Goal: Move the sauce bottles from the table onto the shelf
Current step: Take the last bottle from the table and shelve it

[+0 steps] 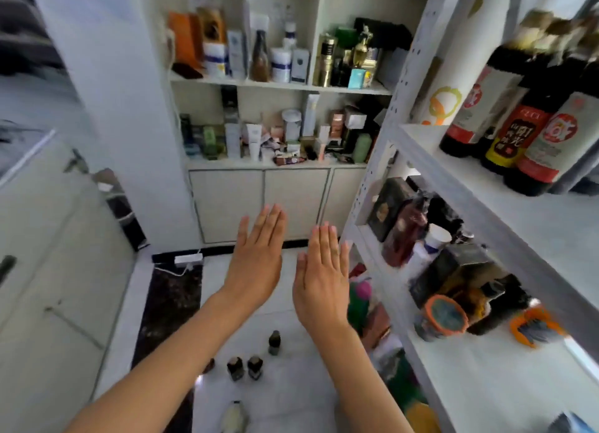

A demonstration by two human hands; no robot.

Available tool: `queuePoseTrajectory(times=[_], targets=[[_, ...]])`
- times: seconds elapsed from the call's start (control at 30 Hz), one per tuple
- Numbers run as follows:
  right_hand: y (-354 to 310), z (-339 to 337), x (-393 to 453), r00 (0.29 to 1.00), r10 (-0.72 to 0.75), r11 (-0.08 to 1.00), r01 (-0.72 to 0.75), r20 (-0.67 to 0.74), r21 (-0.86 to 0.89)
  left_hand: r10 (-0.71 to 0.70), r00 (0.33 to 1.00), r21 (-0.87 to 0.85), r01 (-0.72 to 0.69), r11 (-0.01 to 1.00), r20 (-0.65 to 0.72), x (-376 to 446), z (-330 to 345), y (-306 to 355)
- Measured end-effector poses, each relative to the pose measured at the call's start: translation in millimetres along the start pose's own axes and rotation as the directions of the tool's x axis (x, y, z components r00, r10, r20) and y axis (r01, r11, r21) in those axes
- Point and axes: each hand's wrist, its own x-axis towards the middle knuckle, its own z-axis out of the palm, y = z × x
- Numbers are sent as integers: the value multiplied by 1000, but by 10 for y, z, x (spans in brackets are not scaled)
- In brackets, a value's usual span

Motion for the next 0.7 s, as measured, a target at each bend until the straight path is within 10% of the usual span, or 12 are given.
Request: queuePoseTrajectory(times=[0.3,0.7], targets=[[-1821,494,-753,892,-448,876,423,65,233,-367,929,133,370,919,-44,-1799,-1057,-1194],[-4596,854,-2558,601,-781,595,636,167,491,-798,559,120,829,547,-224,-4871,-2306,-2623]])
